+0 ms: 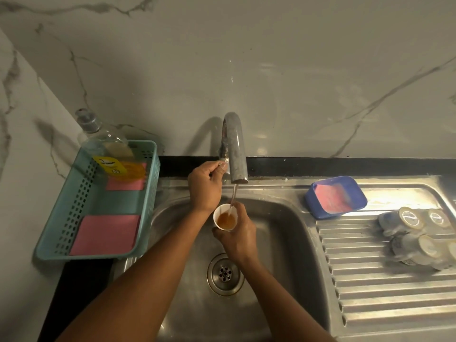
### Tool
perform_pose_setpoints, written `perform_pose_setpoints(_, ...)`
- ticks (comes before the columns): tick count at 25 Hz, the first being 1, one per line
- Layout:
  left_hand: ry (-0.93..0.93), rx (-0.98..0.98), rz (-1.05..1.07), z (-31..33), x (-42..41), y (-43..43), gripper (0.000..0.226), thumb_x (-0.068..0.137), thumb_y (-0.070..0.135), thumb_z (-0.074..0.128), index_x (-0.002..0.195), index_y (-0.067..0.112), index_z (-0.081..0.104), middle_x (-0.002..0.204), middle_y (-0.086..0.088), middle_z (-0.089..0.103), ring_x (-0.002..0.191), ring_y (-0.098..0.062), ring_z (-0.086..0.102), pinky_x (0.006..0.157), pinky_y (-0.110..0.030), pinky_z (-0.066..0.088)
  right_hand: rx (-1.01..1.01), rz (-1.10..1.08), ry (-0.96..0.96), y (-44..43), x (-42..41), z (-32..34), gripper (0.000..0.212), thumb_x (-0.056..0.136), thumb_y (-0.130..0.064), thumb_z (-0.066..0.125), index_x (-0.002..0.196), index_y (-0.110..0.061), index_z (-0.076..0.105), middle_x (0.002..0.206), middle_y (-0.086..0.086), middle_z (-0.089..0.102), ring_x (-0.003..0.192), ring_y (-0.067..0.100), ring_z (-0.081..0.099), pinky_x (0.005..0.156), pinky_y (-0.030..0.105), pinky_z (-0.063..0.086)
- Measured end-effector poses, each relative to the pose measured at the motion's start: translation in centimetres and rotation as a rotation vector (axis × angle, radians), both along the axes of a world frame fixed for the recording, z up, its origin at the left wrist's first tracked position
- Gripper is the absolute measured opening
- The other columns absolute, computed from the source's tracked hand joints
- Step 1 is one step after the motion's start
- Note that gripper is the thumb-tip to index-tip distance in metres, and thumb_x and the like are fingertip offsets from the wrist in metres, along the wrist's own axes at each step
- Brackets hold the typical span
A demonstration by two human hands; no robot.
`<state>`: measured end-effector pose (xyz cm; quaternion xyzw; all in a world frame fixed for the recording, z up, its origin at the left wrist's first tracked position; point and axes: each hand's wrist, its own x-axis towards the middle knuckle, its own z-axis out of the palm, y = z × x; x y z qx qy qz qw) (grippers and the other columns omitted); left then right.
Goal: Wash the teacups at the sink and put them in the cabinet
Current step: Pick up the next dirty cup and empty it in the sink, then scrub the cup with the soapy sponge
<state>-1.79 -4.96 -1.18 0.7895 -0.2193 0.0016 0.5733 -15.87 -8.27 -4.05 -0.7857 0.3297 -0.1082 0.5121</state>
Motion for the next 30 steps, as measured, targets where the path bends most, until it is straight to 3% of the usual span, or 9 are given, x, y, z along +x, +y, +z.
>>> perform_pose_setpoints(3,-0.127,0.124,-0.026,0.7,0.0,-0.4,0.010,0.093,0.005,0.068,0.086,0.001,0.073,0.072,0.005,0.062,0.066,-0.004,0.058,0.063,-0.020,0.048,0.010,0.009,0.009,0.1,-0.2,-0.5,0.073,0.069,-0.015,0.086,0.131,-0.025,0.049,0.110,-0.004,0.065,0.097,0.012,0.062,0.070,0.005,0.040)
perform_pose_setpoints(6,-0.093,0.221,-0.049,0.8,-0.3,-0.6,0.016,0.098,0.012,0.062,0.103,0.000,0.071,0.096,-0.010,0.069,0.087,-0.022,0.063,0.073,-0.029,0.050,-0.033,0.011,0.008,-0.1,-0.4,-0.8,0.076,0.069,-0.021,0.087,0.134,-0.029,0.047,0.118,-0.010,0.058,0.110,0.009,0.054,0.079,0.012,0.040)
perform_pose_setpoints(9,-0.021,0.150,-0.106,-0.3,-1.8,0.9,0.031,0.104,0.026,0.053,0.127,0.009,0.065,0.126,-0.003,0.063,0.113,-0.018,0.060,0.091,-0.031,0.052,-0.157,0.005,0.079,-0.4,-1.4,-2.2,0.079,0.070,-0.027,0.088,0.139,-0.027,0.050,0.130,-0.016,0.051,0.124,0.005,0.040,0.090,0.018,0.035)
perform_pose_setpoints(11,0.085,0.075,-0.010,-1.7,-3.8,2.2,0.036,0.106,0.029,0.049,0.134,0.010,0.062,0.136,0.000,0.059,0.121,-0.014,0.058,0.100,-0.032,0.050,-0.235,0.072,0.159,-0.4,-2.5,-3.3,0.080,0.068,-0.031,0.089,0.138,-0.029,0.052,0.133,-0.010,0.053,0.125,0.010,0.044,0.091,0.022,0.040)
perform_pose_setpoints(16,0.304,0.105,0.071,-5.8,-8.2,5.0,0.040,0.104,0.038,0.048,0.131,0.013,0.064,0.126,0.005,0.063,0.117,-0.012,0.061,0.101,-0.043,0.053,-0.311,0.069,0.201,0.0,-3.8,-4.9,0.075,0.072,-0.034,0.086,0.138,-0.030,0.050,0.128,-0.009,0.059,0.124,0.013,0.044,0.092,0.027,0.046)
perform_pose_setpoints(24,0.506,0.178,0.141,-7.4,-11.6,7.4,0.033,0.104,0.025,0.053,0.129,0.007,0.065,0.129,-0.007,0.067,0.120,-0.021,0.061,0.096,-0.025,0.042,0.325,-0.166,0.399,2.9,-5.4,-3.1,0.103,0.075,-0.029,0.082,0.153,-0.018,0.016,0.129,0.011,0.056,0.112,0.029,0.063,0.082,0.032,0.054)
perform_pose_setpoints(26,0.545,0.171,0.144,-7.8,-12.4,8.2,0.033,0.104,0.025,0.053,0.129,0.008,0.065,0.129,-0.007,0.067,0.121,-0.021,0.061,0.098,-0.026,0.042,0.737,-0.308,0.360,3.5,-6.0,-3.7,0.076,0.074,-0.029,0.081,0.135,-0.014,0.038,0.119,0.013,0.062,0.100,0.033,0.069,0.079,0.044,0.062)
perform_pose_setpoints(28,0.585,0.141,0.128,-7.6,-13.2,9.0,0.033,0.102,0.026,0.057,0.130,0.011,0.064,0.128,-0.004,0.068,0.120,-0.020,0.062,0.101,-0.030,0.046,1.116,-0.353,0.265,3.6,-6.6,-3.8,0.045,0.080,-0.027,0.073,0.116,-0.005,0.059,0.101,0.015,0.068,0.086,0.029,0.070,0.078,0.042,0.061)
perform_pose_setpoints(30,0.639,0.103,0.068,-6.9,-14.1,9.7,0.042,0.094,0.038,0.067,0.130,0.019,0.063,0.123,0.002,0.069,0.112,-0.012,0.065,0.100,-0.032,0.050,1.341,-0.362,0.189,3.6,-6.7,-3.2,0.031,0.084,-0.024,0.064,0.108,-0.004,0.069,0.095,0.016,0.069,0.082,0.025,0.068,0.077,0.038,0.056)
